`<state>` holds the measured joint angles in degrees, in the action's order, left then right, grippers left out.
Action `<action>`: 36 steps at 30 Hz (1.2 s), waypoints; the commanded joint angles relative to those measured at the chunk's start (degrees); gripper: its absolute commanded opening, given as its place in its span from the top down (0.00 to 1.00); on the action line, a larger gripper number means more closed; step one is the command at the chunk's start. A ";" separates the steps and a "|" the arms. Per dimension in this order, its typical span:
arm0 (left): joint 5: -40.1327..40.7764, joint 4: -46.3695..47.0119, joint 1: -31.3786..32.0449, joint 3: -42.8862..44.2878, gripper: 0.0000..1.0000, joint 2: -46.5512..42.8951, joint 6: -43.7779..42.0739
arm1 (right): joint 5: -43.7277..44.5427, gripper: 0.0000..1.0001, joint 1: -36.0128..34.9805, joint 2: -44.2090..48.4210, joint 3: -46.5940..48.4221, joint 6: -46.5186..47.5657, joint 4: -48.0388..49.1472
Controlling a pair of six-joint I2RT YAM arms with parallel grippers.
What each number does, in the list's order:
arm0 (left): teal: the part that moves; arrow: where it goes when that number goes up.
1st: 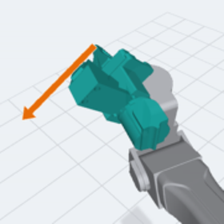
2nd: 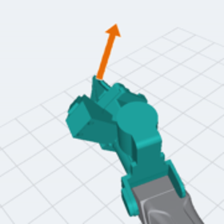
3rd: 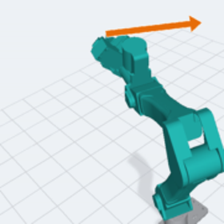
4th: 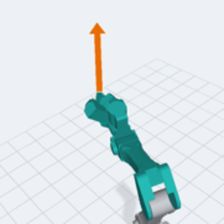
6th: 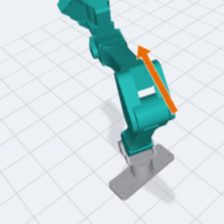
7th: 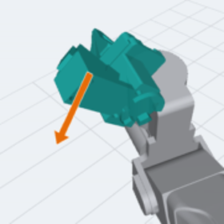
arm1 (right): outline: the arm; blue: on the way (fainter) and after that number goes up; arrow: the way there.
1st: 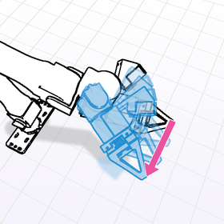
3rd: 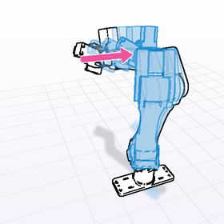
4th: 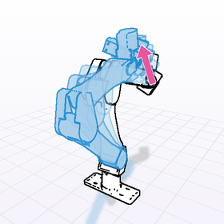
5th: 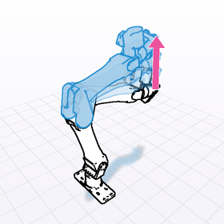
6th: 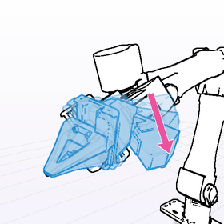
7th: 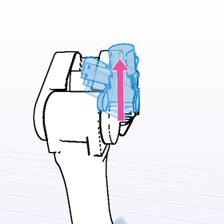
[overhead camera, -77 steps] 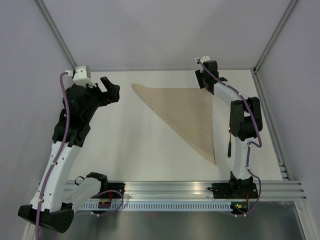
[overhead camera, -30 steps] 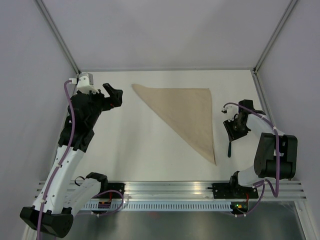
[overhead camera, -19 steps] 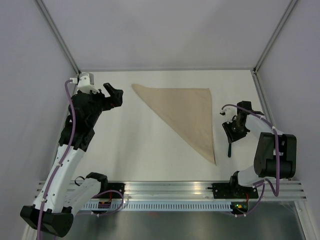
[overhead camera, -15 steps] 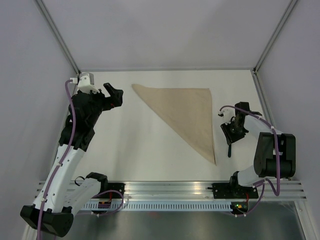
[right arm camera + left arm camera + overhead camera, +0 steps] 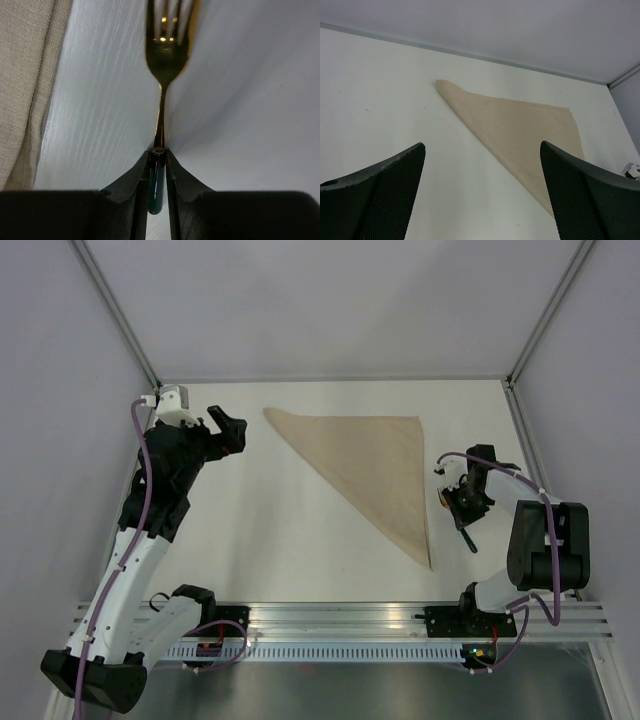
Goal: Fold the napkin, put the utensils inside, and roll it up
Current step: Pick up the fork at the center of the board.
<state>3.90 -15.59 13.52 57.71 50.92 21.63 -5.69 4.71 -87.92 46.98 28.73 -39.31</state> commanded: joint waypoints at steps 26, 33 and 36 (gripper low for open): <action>-0.65 1.71 -0.25 1.61 0.00 1.82 0.96 | -2.83 1.00 -0.05 -6.21 18.49 -4.74 -1.81; -1.00 1.62 -0.16 1.88 0.00 2.26 1.14 | -2.83 1.00 -3.82 -7.62 27.27 -6.40 -6.56; -1.35 1.01 -0.16 2.49 0.00 2.61 1.22 | -1.52 1.00 -9.27 -9.63 30.61 -8.51 -8.06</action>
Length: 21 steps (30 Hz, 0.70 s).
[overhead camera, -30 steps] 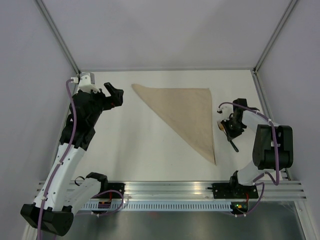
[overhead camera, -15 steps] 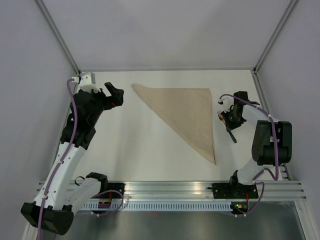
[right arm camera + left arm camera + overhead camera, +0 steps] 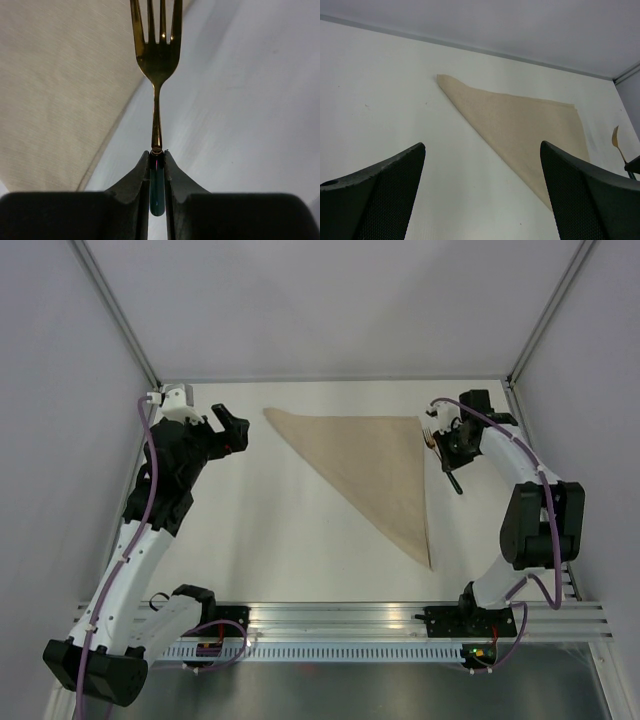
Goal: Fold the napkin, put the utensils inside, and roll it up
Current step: Pick up the fork at the center of the board, then place the fork on the napkin.
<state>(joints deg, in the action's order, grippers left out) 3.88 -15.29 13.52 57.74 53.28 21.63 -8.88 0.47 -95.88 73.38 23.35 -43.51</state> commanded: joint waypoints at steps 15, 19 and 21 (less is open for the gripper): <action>-0.63 -5.36 -0.25 7.39 0.00 -0.28 1.05 | 2.82 1.00 -27.97 -20.12 23.10 -12.53 -7.55; -0.54 -6.42 -0.25 7.83 0.00 -0.28 0.96 | 1.60 1.00 -30.17 -23.83 27.42 -13.60 -8.87; -0.54 -6.77 -0.16 8.09 0.00 -0.19 0.79 | 1.94 1.00 -30.70 -24.53 28.48 -14.04 -8.79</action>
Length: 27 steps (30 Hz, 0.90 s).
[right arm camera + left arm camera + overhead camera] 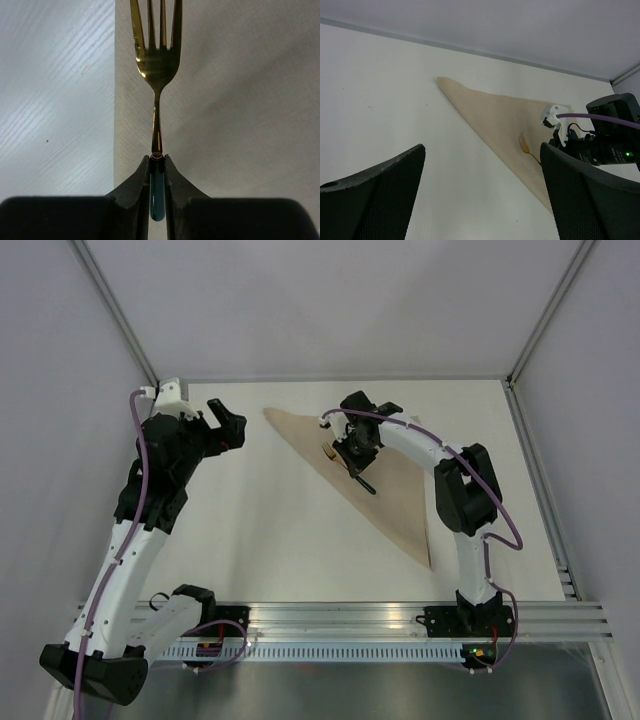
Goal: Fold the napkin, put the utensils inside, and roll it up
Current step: Place the fork on the napkin.
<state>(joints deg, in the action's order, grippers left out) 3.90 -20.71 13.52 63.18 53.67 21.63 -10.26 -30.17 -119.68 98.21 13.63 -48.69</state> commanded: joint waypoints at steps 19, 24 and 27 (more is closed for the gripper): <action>-0.47 -3.02 -0.25 3.53 0.00 0.03 0.26 | 2.61 0.99 -3.75 -7.41 7.34 -8.09 -1.94; -0.39 -3.11 -0.25 3.44 0.00 0.03 -0.01 | 2.79 1.00 -3.84 -8.73 6.90 -8.71 -1.50; -0.39 -3.02 -0.16 3.36 0.00 0.12 -0.09 | 3.23 0.99 -3.75 -9.08 6.55 -9.06 -0.88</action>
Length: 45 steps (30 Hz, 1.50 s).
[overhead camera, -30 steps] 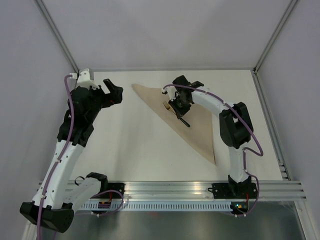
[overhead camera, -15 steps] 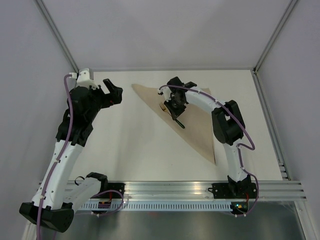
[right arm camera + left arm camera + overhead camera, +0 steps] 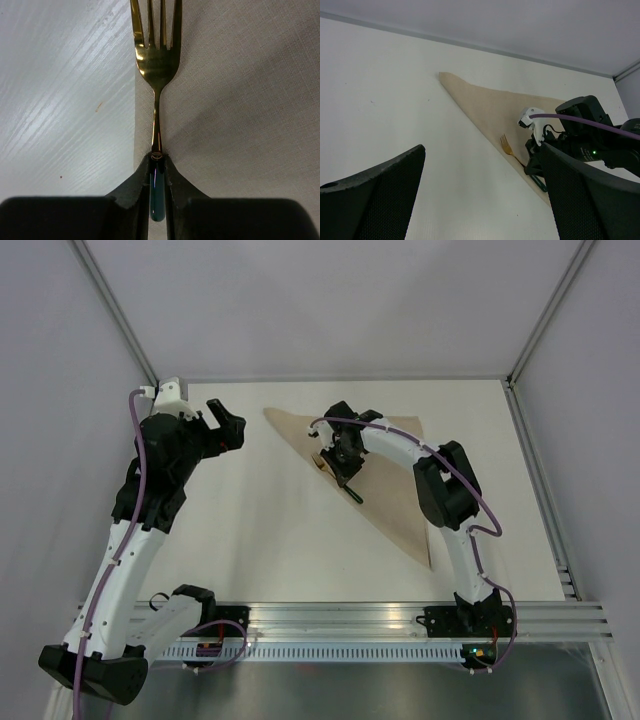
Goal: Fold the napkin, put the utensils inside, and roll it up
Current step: Place the fork on the napkin.
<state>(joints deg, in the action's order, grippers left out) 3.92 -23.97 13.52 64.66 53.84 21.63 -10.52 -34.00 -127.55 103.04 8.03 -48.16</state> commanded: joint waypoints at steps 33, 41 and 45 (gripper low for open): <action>-0.50 0.15 -0.25 1.61 0.00 0.82 -0.36 | 5.07 1.00 0.07 -0.77 -0.12 -4.78 0.79; -0.58 0.32 -0.25 0.90 0.00 0.82 -0.45 | 5.60 1.00 0.07 -0.69 -1.18 -4.69 1.58; -0.76 0.59 -0.25 0.55 0.00 0.74 -0.36 | 5.52 0.98 0.07 -0.34 -1.71 -4.52 1.84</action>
<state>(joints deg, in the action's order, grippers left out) 3.92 -23.97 13.52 64.66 54.63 21.61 -8.91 -33.91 -128.86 102.48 5.61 -45.60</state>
